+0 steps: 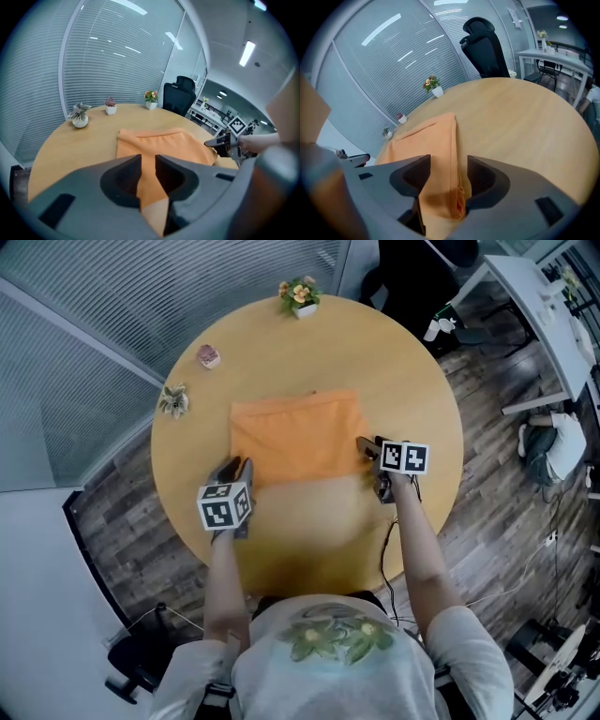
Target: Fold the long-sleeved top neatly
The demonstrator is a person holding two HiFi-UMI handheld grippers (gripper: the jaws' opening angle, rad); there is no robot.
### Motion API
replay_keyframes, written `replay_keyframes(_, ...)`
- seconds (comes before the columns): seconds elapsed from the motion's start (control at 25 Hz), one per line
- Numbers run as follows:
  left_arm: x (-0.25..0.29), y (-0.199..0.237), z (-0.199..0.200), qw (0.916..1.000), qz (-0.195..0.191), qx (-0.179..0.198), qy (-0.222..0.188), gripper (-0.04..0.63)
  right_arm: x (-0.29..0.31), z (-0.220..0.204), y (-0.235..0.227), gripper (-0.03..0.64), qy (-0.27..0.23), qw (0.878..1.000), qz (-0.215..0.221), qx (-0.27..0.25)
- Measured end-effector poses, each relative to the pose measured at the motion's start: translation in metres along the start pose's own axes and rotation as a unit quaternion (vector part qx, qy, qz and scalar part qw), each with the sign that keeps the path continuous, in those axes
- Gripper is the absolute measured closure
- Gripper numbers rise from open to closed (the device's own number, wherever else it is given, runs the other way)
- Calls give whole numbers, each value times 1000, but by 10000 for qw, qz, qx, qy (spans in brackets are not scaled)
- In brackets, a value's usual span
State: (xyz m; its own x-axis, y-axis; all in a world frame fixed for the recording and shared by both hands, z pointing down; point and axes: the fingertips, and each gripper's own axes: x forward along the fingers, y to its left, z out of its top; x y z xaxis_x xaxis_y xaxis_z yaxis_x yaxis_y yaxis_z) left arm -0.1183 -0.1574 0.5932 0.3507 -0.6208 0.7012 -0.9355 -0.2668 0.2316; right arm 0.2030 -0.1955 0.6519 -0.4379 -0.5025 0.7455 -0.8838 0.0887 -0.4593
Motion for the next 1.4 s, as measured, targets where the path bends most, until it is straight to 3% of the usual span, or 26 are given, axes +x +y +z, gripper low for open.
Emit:
replay_keyframes(0.16, -13, -7, -6, 9999, 6, 102, 19, 503, 15, -8, -5, 373, 313, 9993, -127, 157)
replay_keyframes(0.44, -26, -7, -19, 9999, 47, 61, 95, 503, 19, -18, -2, 374, 302, 9991, -208, 220)
replay_keyframes(0.64, -29, -10, -27, 9998, 64, 55, 160, 503, 14, -46, 11, 463, 576, 9975, 175, 379)
replay_keyframes(0.96, -32, -19, -21, 9999, 36, 111, 110, 503, -5, -72, 21, 545, 367, 9949, 486, 804)
replay_keyframes(1.4, -51, -25, -32, 10000, 25, 60, 36, 503, -50, -95, 30, 552, -39, 9888, 782, 1271)
